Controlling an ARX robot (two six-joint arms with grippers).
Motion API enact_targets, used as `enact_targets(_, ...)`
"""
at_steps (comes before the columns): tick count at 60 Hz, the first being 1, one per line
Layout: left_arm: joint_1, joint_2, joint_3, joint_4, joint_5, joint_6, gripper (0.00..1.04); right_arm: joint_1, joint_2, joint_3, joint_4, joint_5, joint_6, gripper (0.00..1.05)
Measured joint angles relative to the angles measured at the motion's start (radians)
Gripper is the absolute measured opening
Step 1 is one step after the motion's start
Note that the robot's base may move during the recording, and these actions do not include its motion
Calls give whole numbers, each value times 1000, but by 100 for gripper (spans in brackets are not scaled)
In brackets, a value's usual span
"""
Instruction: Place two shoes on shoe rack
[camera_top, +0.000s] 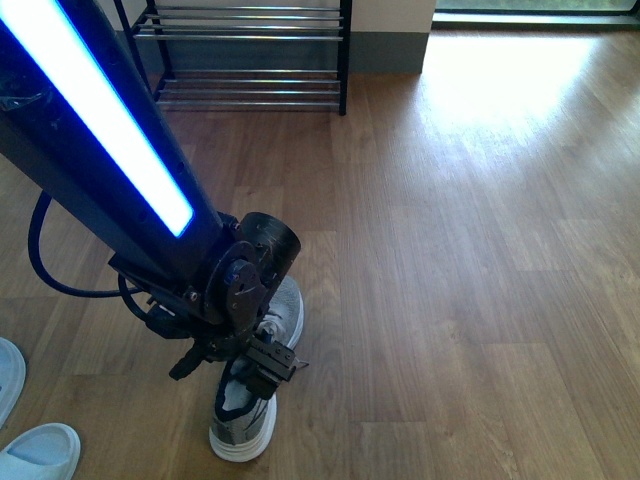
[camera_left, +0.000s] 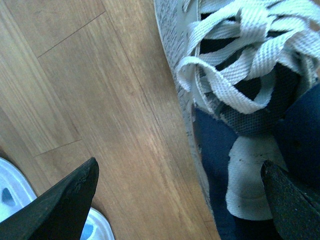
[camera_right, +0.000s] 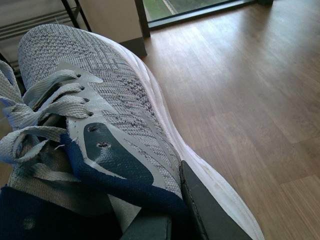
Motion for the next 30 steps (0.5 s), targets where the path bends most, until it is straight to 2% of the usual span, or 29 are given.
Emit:
enact_targets(20,-22,100,119,-93,-49,-31,95,0,0,0,0,0,0,1)
enact_targets(30,-39,139,169,-122,-61,-42,72,0,0,0,0,0,0,1)
